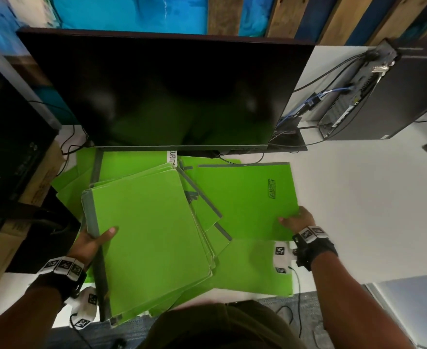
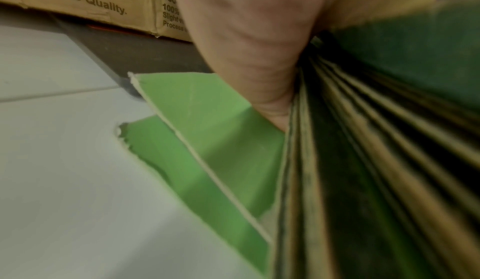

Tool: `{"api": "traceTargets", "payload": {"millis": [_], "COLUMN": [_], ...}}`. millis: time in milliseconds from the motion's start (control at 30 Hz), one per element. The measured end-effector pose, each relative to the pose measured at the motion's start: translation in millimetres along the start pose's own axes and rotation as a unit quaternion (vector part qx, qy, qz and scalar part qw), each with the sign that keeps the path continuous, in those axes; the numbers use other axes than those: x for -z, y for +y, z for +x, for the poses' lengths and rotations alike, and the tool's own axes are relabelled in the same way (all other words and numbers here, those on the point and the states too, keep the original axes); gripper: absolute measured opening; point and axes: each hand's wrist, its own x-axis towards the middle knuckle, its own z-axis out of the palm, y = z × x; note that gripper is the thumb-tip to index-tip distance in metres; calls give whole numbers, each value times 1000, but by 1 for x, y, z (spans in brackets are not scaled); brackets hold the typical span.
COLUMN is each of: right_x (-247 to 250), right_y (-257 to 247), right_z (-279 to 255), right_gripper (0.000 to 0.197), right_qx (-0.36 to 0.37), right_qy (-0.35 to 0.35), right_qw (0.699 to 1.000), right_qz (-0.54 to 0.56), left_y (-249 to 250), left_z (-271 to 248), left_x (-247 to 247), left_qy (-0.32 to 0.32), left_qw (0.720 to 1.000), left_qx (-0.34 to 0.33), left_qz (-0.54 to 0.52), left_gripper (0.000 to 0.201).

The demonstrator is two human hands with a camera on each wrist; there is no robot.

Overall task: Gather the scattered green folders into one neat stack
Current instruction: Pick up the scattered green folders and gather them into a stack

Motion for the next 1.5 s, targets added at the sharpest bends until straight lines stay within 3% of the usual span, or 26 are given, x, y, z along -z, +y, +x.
{"api": "traceTargets", "payload": {"millis": [167, 300, 467, 567, 633, 700, 867, 933, 1100, 1200, 1367, 1433, 1500], "right_x": [70, 104, 126, 121, 109, 95, 75, 76, 66, 60, 101, 128, 149], "right_y": [27, 28, 60, 90, 105, 114, 106, 94, 73, 72, 37, 10, -20], "right_z": [26, 33, 20, 6, -5, -8, 6, 9, 9, 7, -7, -23, -42], "right_gripper": [57, 59, 52, 41, 33, 38, 52, 49, 54, 50, 32, 27, 27], "right_qx": [20, 53, 42, -11, -30, -44, -53, -45, -69, -73, 42, 112, 170], "right_qy": [86, 95, 66, 52, 66, 72, -4, -10, -63, -50, 37, 67, 100], "right_qw": [996, 993, 982, 969, 975, 983, 998, 999, 995, 996, 998, 991, 979], "right_qz": [-29, -46, 175, 241, 211, 165, 45, -13, -19, -14, 40, 24, -49], "left_y": [5, 7, 11, 11, 12, 14, 15, 15, 9, 9, 30, 39, 43], "left_z": [-5, -7, -13, -12, -11, -10, -9, -8, -2, -3, -24, -36, -42], "left_x": [-3, -6, -13, -12, -13, -15, -21, -21, -15, -15, -25, -34, -38], "left_qy": [-8, 1, 18, 37, 39, 34, 15, 16, 22, 19, 19, 23, 30], "left_qw": [1000, 1000, 999, 999, 999, 999, 1000, 1000, 1000, 1000, 1000, 999, 998], "left_qx": [1, 0, -7, -16, -20, -28, -24, -11, 7, 6, -16, -27, -46], "left_qz": [-9, -17, -28, -10, 0, 6, -6, -9, 5, 0, 1, 3, -1], "left_gripper": [74, 75, 65, 62, 62, 60, 57, 56, 66, 63, 48, 34, 34]}}
